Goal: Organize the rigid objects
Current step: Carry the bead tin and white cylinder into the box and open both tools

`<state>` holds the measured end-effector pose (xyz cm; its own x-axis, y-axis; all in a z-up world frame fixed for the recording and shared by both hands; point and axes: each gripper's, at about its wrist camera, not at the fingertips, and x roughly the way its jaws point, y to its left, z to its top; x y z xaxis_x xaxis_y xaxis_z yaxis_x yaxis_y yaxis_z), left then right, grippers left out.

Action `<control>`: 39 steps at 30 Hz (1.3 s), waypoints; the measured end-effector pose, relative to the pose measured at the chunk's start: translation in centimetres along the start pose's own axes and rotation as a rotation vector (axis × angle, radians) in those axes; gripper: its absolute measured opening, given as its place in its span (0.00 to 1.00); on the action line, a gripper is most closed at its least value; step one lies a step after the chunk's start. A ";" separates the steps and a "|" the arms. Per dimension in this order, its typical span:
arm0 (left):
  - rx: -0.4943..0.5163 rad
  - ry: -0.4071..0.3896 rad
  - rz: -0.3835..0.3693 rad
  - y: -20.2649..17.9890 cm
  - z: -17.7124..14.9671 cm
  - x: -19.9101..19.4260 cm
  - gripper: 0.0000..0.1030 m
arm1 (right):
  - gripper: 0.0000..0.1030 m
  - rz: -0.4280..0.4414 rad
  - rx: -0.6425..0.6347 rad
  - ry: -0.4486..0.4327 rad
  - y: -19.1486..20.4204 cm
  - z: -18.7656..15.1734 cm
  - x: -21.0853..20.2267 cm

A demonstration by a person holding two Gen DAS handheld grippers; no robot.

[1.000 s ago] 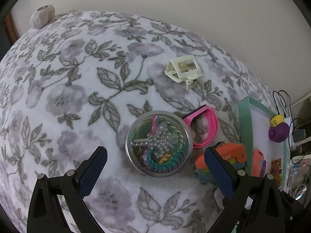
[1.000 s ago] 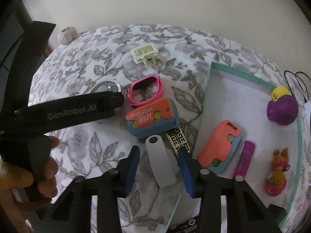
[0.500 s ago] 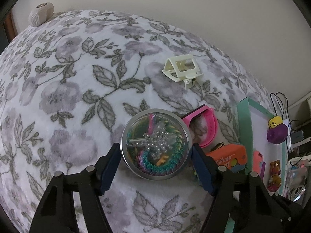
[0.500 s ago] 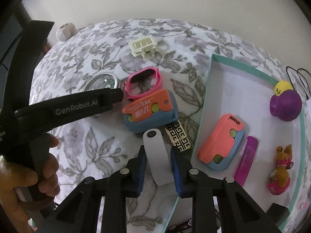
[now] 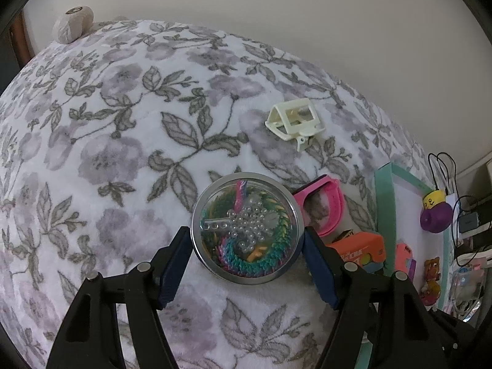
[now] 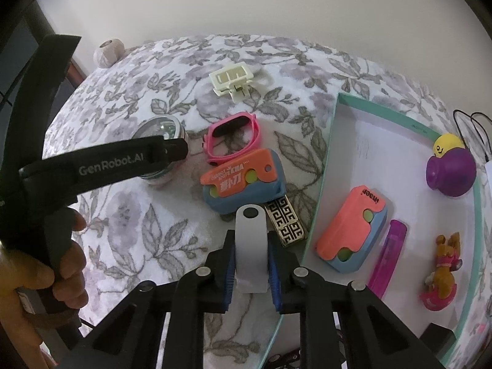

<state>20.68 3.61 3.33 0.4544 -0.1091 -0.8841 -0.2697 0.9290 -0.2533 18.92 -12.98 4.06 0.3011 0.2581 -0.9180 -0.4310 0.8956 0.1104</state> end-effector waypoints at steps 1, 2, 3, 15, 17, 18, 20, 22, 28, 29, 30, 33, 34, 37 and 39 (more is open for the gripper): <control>-0.001 -0.008 -0.001 0.0 0.0 -0.3 0.71 | 0.19 0.002 0.001 -0.005 0.0 0.0 -0.2; 0.000 -0.016 -0.001 0.0 0.0 -0.6 0.71 | 0.19 0.004 0.002 -0.010 0.0 0.1 -0.4; 0.001 -0.024 -0.001 0.1 0.0 -0.8 0.71 | 0.19 0.005 0.004 -0.017 0.0 0.1 -0.6; 0.052 -0.208 -0.045 -1.5 1.3 -8.4 0.71 | 0.19 -0.042 0.081 -0.250 -2.9 0.9 -9.2; 0.066 -0.237 -0.059 -2.2 1.4 -9.6 0.71 | 0.19 -0.061 0.103 -0.281 -3.8 0.8 -10.5; 0.072 -0.247 -0.063 -2.4 1.4 -9.9 0.71 | 0.19 -0.081 0.113 -0.297 -4.3 0.7 -11.2; 0.093 -0.272 -0.072 -3.2 1.2 -11.0 0.71 | 0.19 -0.125 0.133 -0.320 -5.4 0.6 -12.4; 0.115 -0.294 -0.078 -4.0 1.0 -11.9 0.71 | 0.19 -0.155 0.160 -0.340 -6.7 0.2 -13.4; 0.189 -0.316 -0.120 -7.2 -0.2 -13.1 0.71 | 0.19 -0.248 0.232 -0.369 -10.1 -0.8 -15.3; 0.202 -0.315 -0.126 -7.8 -0.4 -13.2 0.71 | 0.19 -0.266 0.243 -0.372 -10.6 -1.1 -15.6; 0.218 -0.315 -0.133 -8.5 -0.7 -13.3 0.71 | 0.19 -0.282 0.258 -0.374 -11.3 -1.3 -15.9; 0.261 -0.305 -0.150 -10.4 -1.4 -13.1 0.71 | 0.19 -0.322 0.294 -0.372 -13.0 -2.0 -16.3; 0.275 -0.297 -0.157 -11.0 -1.7 -12.9 0.71 | 0.19 -0.334 0.302 -0.370 -13.4 -2.2 -16.4; 0.320 -0.274 -0.170 -13.0 -2.8 -12.4 0.71 | 0.19 -0.377 0.320 -0.353 -14.4 -2.7 -16.3; 0.351 -0.264 -0.170 -14.0 -3.5 -12.1 0.71 | 0.19 -0.402 0.323 -0.331 -14.8 -2.9 -15.9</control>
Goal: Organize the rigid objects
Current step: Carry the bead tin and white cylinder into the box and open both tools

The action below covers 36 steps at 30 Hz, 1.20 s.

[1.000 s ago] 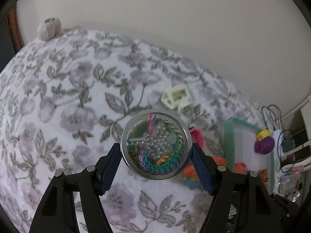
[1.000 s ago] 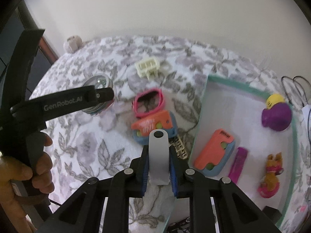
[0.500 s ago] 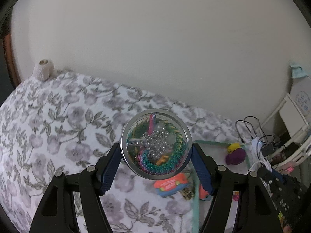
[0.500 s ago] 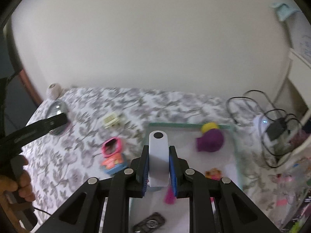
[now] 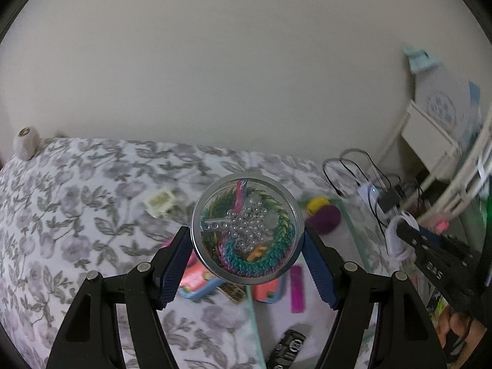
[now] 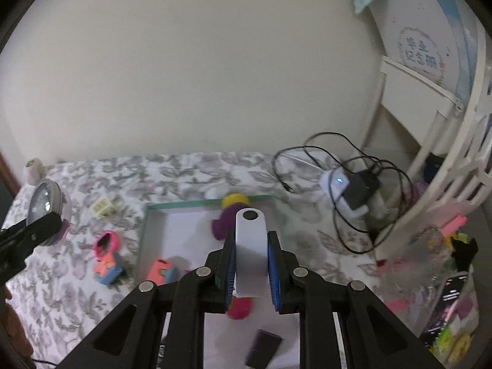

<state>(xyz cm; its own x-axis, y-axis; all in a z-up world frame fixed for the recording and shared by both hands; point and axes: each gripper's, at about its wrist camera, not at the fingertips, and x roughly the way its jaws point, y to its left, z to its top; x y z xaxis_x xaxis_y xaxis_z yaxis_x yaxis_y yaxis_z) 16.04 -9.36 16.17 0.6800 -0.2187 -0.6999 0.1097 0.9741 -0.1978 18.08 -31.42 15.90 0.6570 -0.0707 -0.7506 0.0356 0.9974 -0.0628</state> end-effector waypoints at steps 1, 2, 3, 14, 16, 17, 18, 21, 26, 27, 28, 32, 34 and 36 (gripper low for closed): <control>0.022 0.011 -0.006 -0.9 -0.3 0.4 0.71 | 0.19 -0.014 -0.003 0.013 -0.1 -0.1 0.4; 0.036 0.020 -0.011 -1.5 -0.5 0.8 0.71 | 0.19 -0.026 -0.006 0.027 -0.2 -0.3 0.9; 0.047 0.032 -0.017 -2.0 -0.8 1.2 0.71 | 0.19 -0.030 -0.007 0.037 -0.2 -0.4 1.3; 0.156 0.241 -0.037 -7.0 -5.3 7.7 0.71 | 0.19 -0.033 0.011 0.199 -1.5 -3.2 6.9; 0.168 0.256 -0.024 -7.3 -5.9 8.3 0.71 | 0.19 -0.031 0.015 0.218 -1.6 -3.6 7.5; 0.170 0.262 -0.020 -7.4 -6.0 8.5 0.71 | 0.19 -0.031 0.015 0.226 -1.6 -3.7 7.8; 0.170 0.268 -0.016 -7.4 -6.1 8.6 0.71 | 0.19 -0.030 0.014 0.234 -1.6 -3.9 8.0; 0.171 0.281 -0.007 -7.3 -6.4 9.0 0.71 | 0.19 -0.027 0.015 0.254 -1.6 -4.2 8.7; 0.183 0.308 0.003 -7.5 -7.1 9.9 0.71 | 0.19 -0.027 0.015 0.276 -1.7 -4.5 9.2; 0.184 0.314 0.006 -7.5 -7.2 10.1 0.71 | 0.19 -0.026 0.016 0.278 -1.7 -4.5 9.2; 0.186 0.318 0.010 -7.5 -7.3 10.3 0.71 | 0.19 -0.023 0.016 0.281 -1.6 -4.6 9.3; 0.196 0.341 0.026 -7.6 -7.8 11.0 0.71 | 0.19 -0.025 0.001 0.300 -1.4 -4.8 9.8; 0.200 0.351 0.029 -7.7 -7.9 11.2 0.71 | 0.19 -0.027 -0.001 0.309 -1.3 -5.0 10.0; 0.206 0.355 0.030 -7.8 -8.0 11.3 0.71 | 0.20 -0.029 -0.001 0.312 -1.3 -5.0 10.1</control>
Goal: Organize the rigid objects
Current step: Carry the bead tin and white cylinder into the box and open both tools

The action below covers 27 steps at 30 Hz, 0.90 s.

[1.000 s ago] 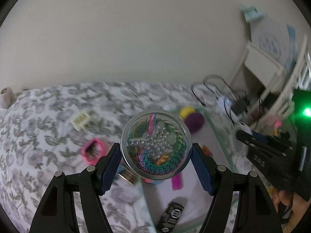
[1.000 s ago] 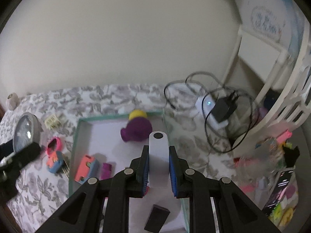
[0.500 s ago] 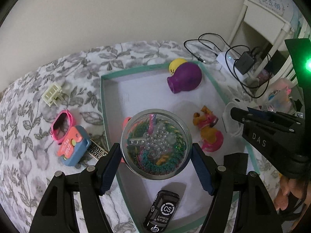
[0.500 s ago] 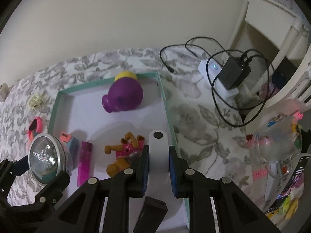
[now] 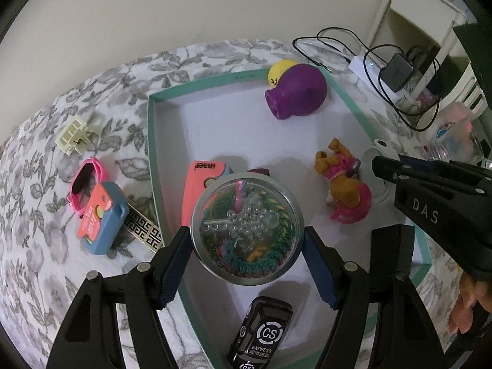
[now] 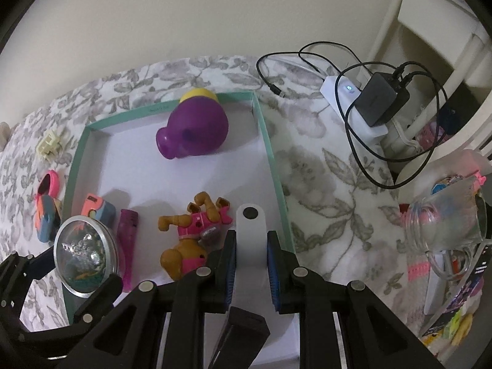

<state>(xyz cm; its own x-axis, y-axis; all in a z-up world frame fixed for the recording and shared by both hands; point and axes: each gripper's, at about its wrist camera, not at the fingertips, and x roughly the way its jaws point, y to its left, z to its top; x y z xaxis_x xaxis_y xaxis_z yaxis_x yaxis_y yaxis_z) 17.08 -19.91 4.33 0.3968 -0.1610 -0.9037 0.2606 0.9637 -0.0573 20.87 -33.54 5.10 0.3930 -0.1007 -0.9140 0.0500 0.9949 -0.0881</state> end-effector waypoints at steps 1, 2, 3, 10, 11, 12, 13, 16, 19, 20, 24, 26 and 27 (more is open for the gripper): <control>0.003 0.000 0.002 -0.1 0.0 0.0 0.71 | 0.20 -0.001 -0.002 0.000 0.0 0.0 0.0; 0.002 0.001 0.003 -0.1 0.0 0.0 0.71 | 0.20 -0.001 -0.003 0.000 0.0 0.0 0.0; -0.001 0.004 0.003 0.0 0.0 0.1 0.72 | 0.20 -0.001 -0.004 0.000 0.1 0.0 0.0; -0.012 0.024 -0.011 0.2 0.2 0.1 0.72 | 0.20 -0.006 -0.007 0.005 0.1 0.0 0.0; -0.016 0.027 -0.017 0.3 0.3 0.1 0.72 | 0.21 -0.008 -0.009 0.006 0.1 0.0 0.0; -0.018 0.032 -0.021 0.3 0.3 0.1 0.72 | 0.22 -0.009 -0.012 0.007 0.2 0.0 0.0; -0.021 0.037 -0.025 0.4 0.3 0.0 0.72 | 0.23 -0.010 -0.014 0.009 0.2 0.0 0.1; -0.029 0.039 -0.042 0.5 0.4 -0.2 0.72 | 0.34 -0.014 -0.017 0.010 0.3 0.0 0.1; -0.034 0.035 -0.052 0.7 0.6 -0.7 0.73 | 0.35 -0.018 -0.017 0.010 0.2 0.0 0.0; -0.036 0.032 -0.057 0.8 0.7 -0.9 0.73 | 0.36 -0.021 -0.018 0.007 0.2 0.0 -0.1; -0.065 0.008 -0.080 1.8 1.3 -2.3 0.74 | 0.40 -0.027 -0.011 -0.025 0.0 0.4 -1.3; -0.086 -0.012 -0.089 2.4 1.6 -3.1 0.74 | 0.40 -0.029 -0.013 -0.045 0.0 0.6 -2.1; -0.099 -0.022 -0.089 2.8 1.7 -3.5 0.74 | 0.40 -0.029 -0.015 -0.058 0.1 0.7 -2.6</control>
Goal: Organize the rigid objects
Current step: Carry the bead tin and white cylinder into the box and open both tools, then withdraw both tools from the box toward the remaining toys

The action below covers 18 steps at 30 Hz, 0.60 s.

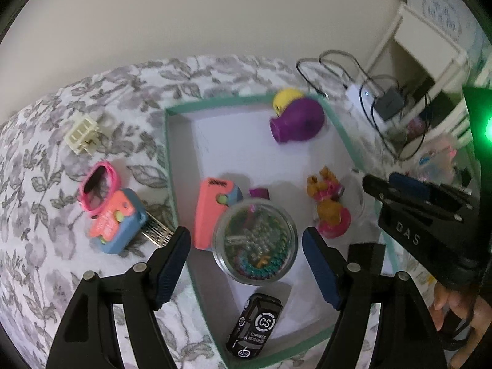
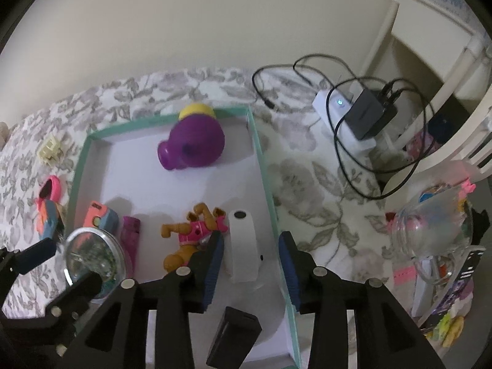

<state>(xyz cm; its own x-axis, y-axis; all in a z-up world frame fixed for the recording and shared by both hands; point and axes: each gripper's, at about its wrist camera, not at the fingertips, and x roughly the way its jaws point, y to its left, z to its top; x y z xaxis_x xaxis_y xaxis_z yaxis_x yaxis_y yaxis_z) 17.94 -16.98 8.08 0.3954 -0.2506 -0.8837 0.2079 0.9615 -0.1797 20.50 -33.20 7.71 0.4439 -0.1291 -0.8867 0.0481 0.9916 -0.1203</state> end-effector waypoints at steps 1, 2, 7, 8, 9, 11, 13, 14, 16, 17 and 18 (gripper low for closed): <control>-0.010 -0.008 0.001 0.3 0.2 -0.3 0.74 | 0.40 0.002 -0.002 -0.011 0.0 0.1 -0.4; -0.023 -0.018 0.003 0.7 0.4 -0.6 0.74 | 0.42 0.004 -0.004 -0.020 0.1 0.2 -0.8; -0.081 -0.065 0.048 2.7 1.0 -2.1 0.81 | 0.57 -0.003 -0.014 -0.065 0.6 0.7 -2.4; -0.092 -0.073 0.057 3.2 1.1 -2.3 0.81 | 0.60 -0.001 -0.013 -0.075 0.7 0.8 -2.8; -0.104 -0.079 0.066 3.7 1.3 -2.4 0.81 | 0.64 0.002 -0.013 -0.081 0.8 0.8 -3.0; -0.127 -0.089 0.081 4.6 1.4 -2.7 0.82 | 0.66 0.017 -0.011 -0.093 1.1 1.0 -3.3; -0.148 -0.096 0.095 5.4 1.4 -2.8 0.85 | 0.68 0.031 -0.010 -0.106 1.4 1.1 -3.6; -0.157 -0.099 0.100 5.7 1.4 -2.8 0.87 | 0.71 0.036 -0.011 -0.111 1.6 1.1 -3.7; -0.176 -0.107 0.116 6.4 1.3 -3.0 0.87 | 0.75 0.050 -0.019 -0.121 2.2 1.2 -3.9; -0.183 -0.110 0.123 6.7 1.2 -2.9 0.87 | 0.76 0.060 -0.025 -0.126 2.5 1.2 -4.0; -0.194 -0.113 0.134 7.1 1.2 -2.9 0.88 | 0.77 0.066 -0.030 -0.128 2.8 1.3 -4.0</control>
<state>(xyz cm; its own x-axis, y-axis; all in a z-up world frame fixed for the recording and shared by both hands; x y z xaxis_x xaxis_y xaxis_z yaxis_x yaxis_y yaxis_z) 19.36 -9.57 9.93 0.5075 -0.1200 -0.8533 -0.0241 0.9879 -0.1533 19.97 -29.91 11.50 0.5557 -0.0589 -0.8293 -0.0113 0.9969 -0.0784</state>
